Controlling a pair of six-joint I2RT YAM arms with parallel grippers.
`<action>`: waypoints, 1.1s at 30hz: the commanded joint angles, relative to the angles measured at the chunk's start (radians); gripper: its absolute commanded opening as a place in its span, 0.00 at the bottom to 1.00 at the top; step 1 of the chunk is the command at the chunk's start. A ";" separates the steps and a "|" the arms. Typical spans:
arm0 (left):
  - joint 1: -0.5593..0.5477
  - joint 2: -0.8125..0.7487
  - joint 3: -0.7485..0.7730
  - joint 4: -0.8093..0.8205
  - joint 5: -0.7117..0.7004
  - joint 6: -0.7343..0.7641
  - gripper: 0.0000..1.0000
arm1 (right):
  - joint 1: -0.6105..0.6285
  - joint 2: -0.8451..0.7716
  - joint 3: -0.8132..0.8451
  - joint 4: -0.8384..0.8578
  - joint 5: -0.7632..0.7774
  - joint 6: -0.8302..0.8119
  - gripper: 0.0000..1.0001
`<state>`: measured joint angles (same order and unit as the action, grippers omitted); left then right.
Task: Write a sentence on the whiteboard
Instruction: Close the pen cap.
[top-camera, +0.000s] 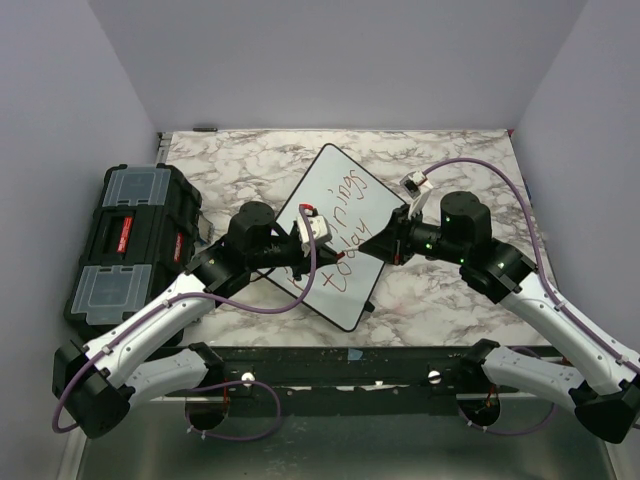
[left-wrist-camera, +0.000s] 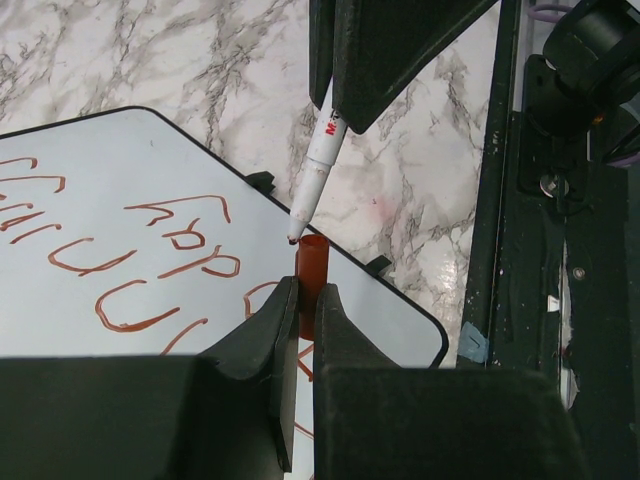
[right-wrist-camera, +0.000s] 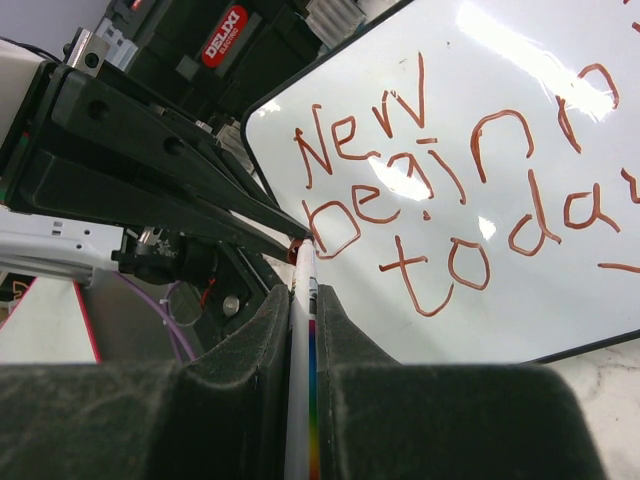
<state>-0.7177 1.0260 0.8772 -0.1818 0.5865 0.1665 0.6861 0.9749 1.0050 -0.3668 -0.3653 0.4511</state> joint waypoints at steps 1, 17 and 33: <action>-0.003 -0.003 0.030 0.019 -0.030 -0.005 0.00 | 0.003 0.000 0.010 0.003 -0.035 -0.009 0.01; 0.000 -0.001 0.030 0.023 -0.071 -0.013 0.00 | 0.003 -0.023 0.010 -0.015 -0.020 -0.019 0.01; 0.003 -0.006 0.029 0.025 -0.030 -0.012 0.00 | 0.003 0.025 -0.004 0.039 -0.040 0.002 0.01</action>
<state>-0.7162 1.0260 0.8772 -0.1806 0.5350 0.1562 0.6861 0.9836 1.0050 -0.3592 -0.3882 0.4469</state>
